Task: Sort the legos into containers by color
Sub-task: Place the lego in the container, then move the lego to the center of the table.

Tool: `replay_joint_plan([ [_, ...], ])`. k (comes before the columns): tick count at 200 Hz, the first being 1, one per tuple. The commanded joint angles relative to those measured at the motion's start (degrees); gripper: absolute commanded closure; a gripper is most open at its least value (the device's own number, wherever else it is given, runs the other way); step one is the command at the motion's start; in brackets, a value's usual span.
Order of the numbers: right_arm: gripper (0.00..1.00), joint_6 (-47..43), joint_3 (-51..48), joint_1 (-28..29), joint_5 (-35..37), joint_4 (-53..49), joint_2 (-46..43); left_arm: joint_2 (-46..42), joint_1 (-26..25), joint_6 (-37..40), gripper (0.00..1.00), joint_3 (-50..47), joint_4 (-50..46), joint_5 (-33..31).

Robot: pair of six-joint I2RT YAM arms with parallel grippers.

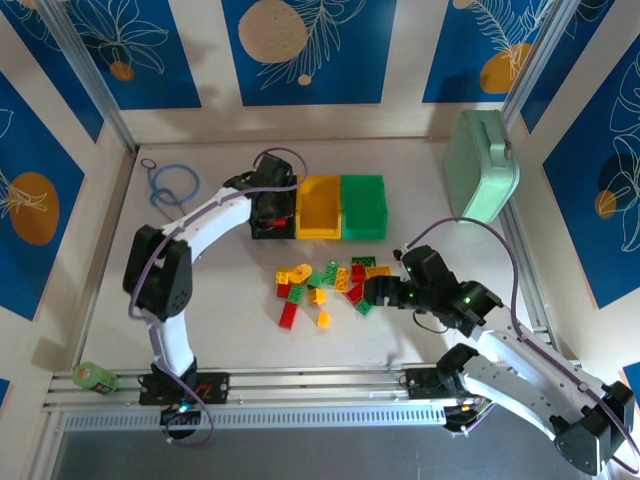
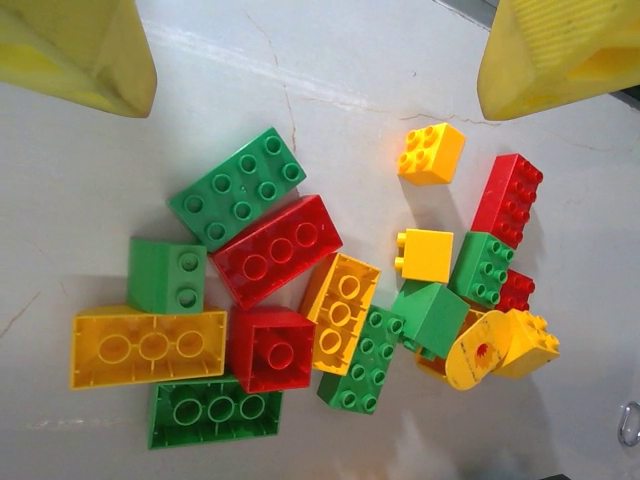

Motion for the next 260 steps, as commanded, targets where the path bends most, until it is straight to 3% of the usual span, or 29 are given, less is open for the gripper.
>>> replay_joint_plan([
  [1, 0.16, 0.2, 1.5, 0.5, 1.1, -3.2, -2.0, 4.6, 1.6, 3.3, 0.73, 6.1, -5.3, 2.3],
  [52, 0.16, 0.4, 1.5, 0.4, 0.6, -3.9, -3.0, 9.9, 2.8, 5.2, 0.68, 13.1, -7.9, 1.5],
  [60, 0.16, 0.4, 1.6, 0.4, 0.4, -3.9, -3.0, 10.2, 3.0, 5.2, 0.61, 14.2, -8.9, 1.7],
  [73, 0.16, 0.2, 1.8, 0.4, 0.2, -4.0, -3.2, 9.4, 2.8, 5.3, 0.43, 15.0, -10.0, 2.2],
  [94, 0.16, 0.1, 2.2, 0.4, 0.3, -4.0, -3.1, 5.3, 2.1, 4.6, 0.34, 11.5, -8.2, 1.2],
  [159, 0.16, 0.3, 2.2, 0.5, -0.5, -2.3, -2.3, -12.6, -3.7, 3.3, 0.33, -8.4, -3.3, -3.6],
  [236, 0.16, 0.4, 1.6, 0.8, -2.1, 1.1, 1.8, -30.4, -17.8, -5.2, 0.35, -33.5, 1.3, -2.7],
  [260, 0.16, 1.0, 1.2, 1.4, -2.5, 2.6, 2.7, -32.4, -19.6, -7.4, 0.38, -38.3, 3.6, -1.5],
])
